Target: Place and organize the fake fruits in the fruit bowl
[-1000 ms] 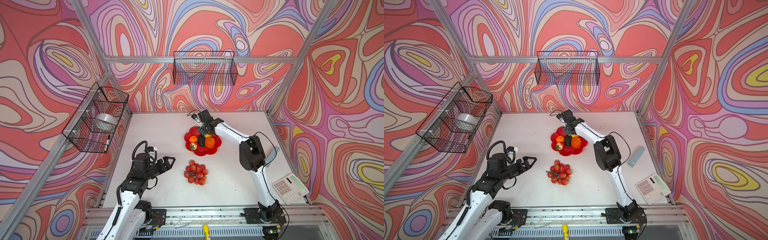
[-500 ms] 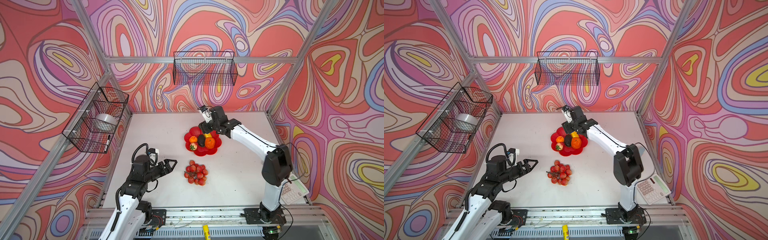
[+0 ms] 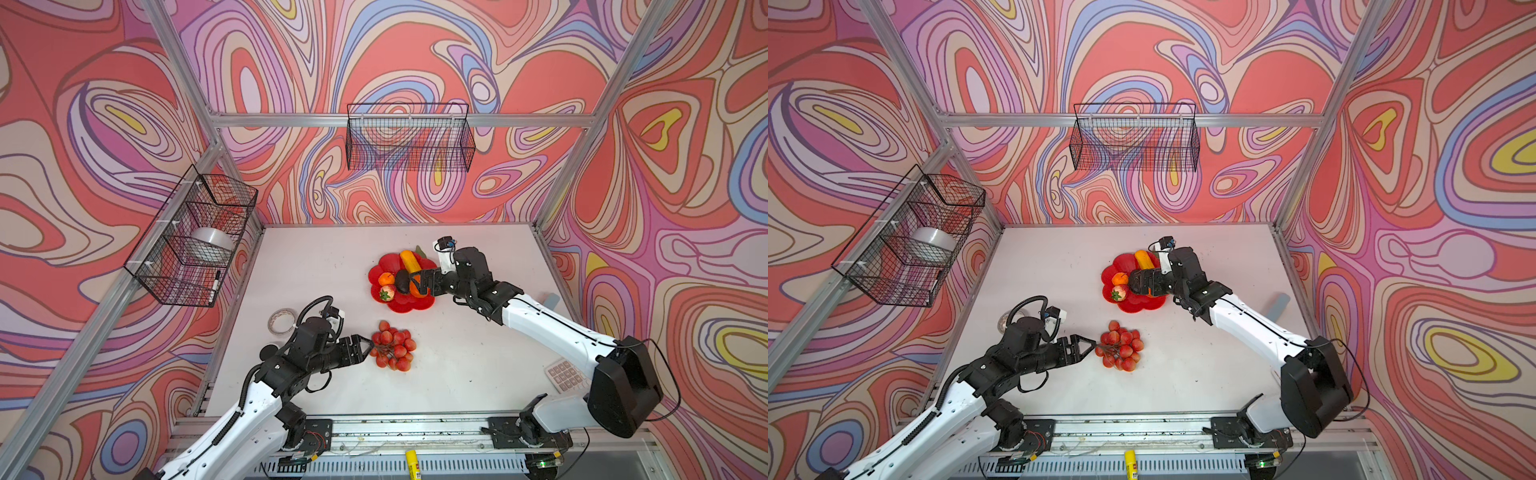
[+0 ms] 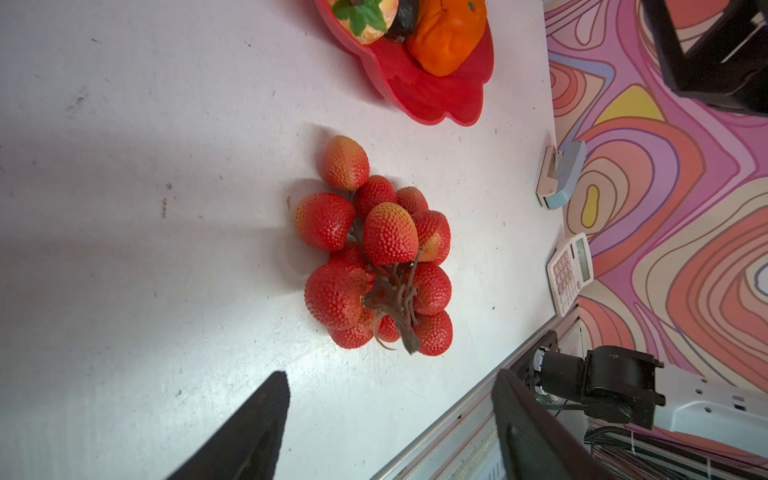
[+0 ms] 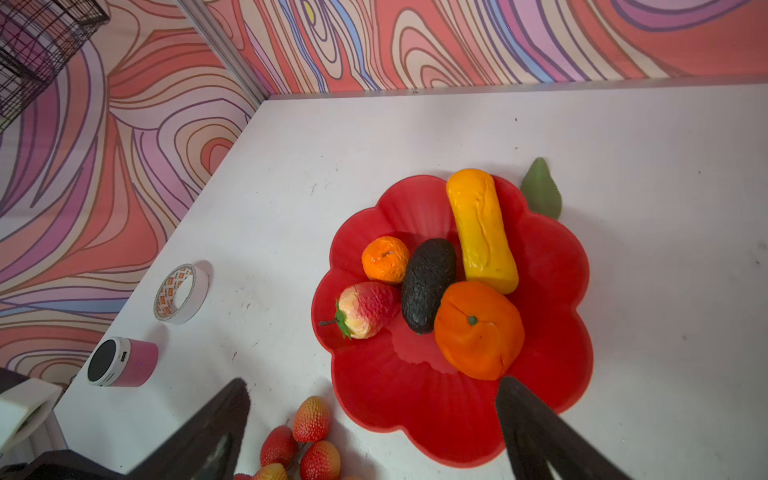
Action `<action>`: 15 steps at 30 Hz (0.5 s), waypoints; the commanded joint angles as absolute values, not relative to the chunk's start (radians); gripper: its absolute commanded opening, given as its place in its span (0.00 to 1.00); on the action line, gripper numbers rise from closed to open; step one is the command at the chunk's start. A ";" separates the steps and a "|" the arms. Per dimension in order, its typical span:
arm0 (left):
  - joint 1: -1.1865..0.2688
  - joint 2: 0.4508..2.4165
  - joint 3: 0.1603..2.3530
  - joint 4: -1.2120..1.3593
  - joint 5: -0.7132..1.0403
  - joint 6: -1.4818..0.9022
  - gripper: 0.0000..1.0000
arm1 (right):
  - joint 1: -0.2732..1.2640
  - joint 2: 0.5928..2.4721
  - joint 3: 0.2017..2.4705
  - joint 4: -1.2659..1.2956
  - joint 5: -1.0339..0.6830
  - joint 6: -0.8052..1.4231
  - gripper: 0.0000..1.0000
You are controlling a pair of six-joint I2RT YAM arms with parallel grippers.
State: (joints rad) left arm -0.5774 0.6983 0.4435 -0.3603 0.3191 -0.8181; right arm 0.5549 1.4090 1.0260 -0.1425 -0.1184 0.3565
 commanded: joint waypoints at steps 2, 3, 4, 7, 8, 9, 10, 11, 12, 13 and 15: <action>-0.642 0.740 0.441 -0.294 0.189 -0.888 0.76 | 0.549 1.341 1.012 -0.121 -0.072 0.397 0.96; -0.648 0.756 0.444 -0.283 0.182 -0.891 0.75 | 0.549 1.338 1.014 -0.131 -0.071 0.394 0.96; -0.650 0.778 0.448 -0.272 0.174 -0.893 0.75 | 0.549 1.332 1.014 -0.140 -0.071 0.389 0.96; -0.649 0.843 0.467 -0.223 0.163 -0.886 0.72 | 0.549 1.318 1.013 -0.158 -0.067 0.379 0.97; -0.649 0.869 0.477 -0.209 0.167 -0.881 0.71 | 0.549 1.312 1.011 -0.163 -0.061 0.378 0.96; -0.649 0.893 0.487 -0.201 0.175 -0.878 0.69 | 0.549 1.306 1.008 -0.166 -0.056 0.377 0.96; -0.651 0.922 0.498 -0.192 0.185 -0.874 0.67 | 0.549 1.299 1.002 -0.166 -0.052 0.377 0.97; -0.652 0.949 0.506 -0.184 0.192 -0.871 0.66 | 0.549 1.293 0.995 -0.165 -0.047 0.377 0.97; -0.652 0.969 0.506 -0.176 0.198 -0.871 0.65 | 0.549 1.288 0.990 -0.162 -0.046 0.377 0.96; -0.652 0.989 0.506 -0.162 0.206 -0.873 0.64 | 0.549 1.283 0.984 -0.163 -0.042 0.377 0.97; -0.652 1.014 0.506 -0.139 0.214 -0.879 0.59 | 0.549 1.278 0.979 -0.166 -0.035 0.376 0.97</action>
